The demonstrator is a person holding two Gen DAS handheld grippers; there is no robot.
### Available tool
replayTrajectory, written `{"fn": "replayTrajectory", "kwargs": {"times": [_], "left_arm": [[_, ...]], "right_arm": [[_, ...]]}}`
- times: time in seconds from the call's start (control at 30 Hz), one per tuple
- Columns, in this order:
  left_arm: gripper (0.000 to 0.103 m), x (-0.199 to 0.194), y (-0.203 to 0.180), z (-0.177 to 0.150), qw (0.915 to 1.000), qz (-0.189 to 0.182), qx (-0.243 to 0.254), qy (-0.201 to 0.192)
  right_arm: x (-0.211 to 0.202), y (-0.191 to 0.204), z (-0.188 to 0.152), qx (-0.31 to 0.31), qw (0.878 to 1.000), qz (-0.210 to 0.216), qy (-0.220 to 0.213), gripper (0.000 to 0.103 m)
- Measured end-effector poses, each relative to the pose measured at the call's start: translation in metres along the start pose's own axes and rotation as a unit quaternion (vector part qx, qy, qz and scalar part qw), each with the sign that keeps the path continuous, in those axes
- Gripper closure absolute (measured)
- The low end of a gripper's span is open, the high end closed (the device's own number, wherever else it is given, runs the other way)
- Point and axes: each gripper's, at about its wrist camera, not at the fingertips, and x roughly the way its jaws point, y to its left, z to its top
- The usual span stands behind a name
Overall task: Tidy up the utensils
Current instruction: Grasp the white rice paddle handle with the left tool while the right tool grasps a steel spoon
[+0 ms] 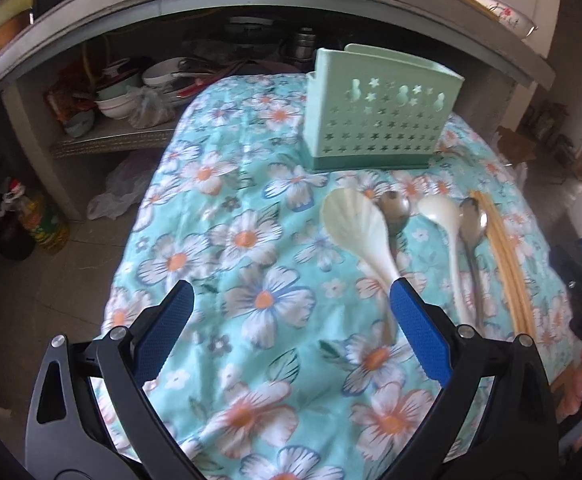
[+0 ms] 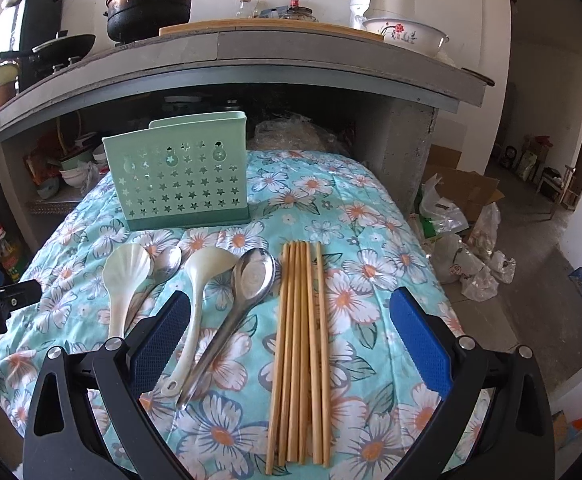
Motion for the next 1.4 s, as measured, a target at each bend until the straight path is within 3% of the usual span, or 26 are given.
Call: {"fn": "replayTrajectory", "kwargs": {"times": [0.1, 0.3, 0.53, 0.6, 0.77, 0.87, 1.1, 1.4], "left_arm": [[0.008, 0.016, -0.003, 0.013, 0.9987, -0.044, -0.026, 0.002], [0.008, 0.054, -0.011, 0.034, 0.9971, -0.060, -0.039, 0.027], [0.009, 0.092, -0.019, 0.052, 0.9956, -0.078, -0.003, 0.053], [0.025, 0.102, -0.020, 0.054, 0.9939, -0.089, 0.000, 0.066], [0.050, 0.130, -0.011, 0.057, 0.9867, -0.112, -0.029, 0.115], [0.058, 0.137, -0.009, 0.060, 0.9849, -0.121, -0.033, 0.120], [0.086, 0.143, 0.003, 0.061, 0.9799, -0.137, -0.061, 0.131], [0.101, 0.121, 0.015, 0.061, 0.9777, -0.161, -0.082, 0.107]], "right_arm": [[0.014, -0.005, 0.001, 0.018, 0.999, 0.040, 0.013, 0.006], [0.034, -0.011, 0.005, 0.035, 0.995, 0.077, 0.044, 0.006], [0.055, -0.029, 0.009, 0.093, 0.982, 0.137, 0.088, 0.006], [0.059, -0.032, 0.008, 0.107, 0.976, 0.161, 0.101, 0.006], [0.062, -0.032, 0.011, 0.118, 0.965, 0.207, 0.109, 0.008], [0.061, -0.030, 0.013, 0.114, 0.963, 0.218, 0.108, 0.008], [0.060, -0.023, 0.019, 0.103, 0.961, 0.234, 0.110, 0.011], [0.065, 0.002, 0.034, 0.082, 0.949, 0.275, 0.130, 0.028]]}}
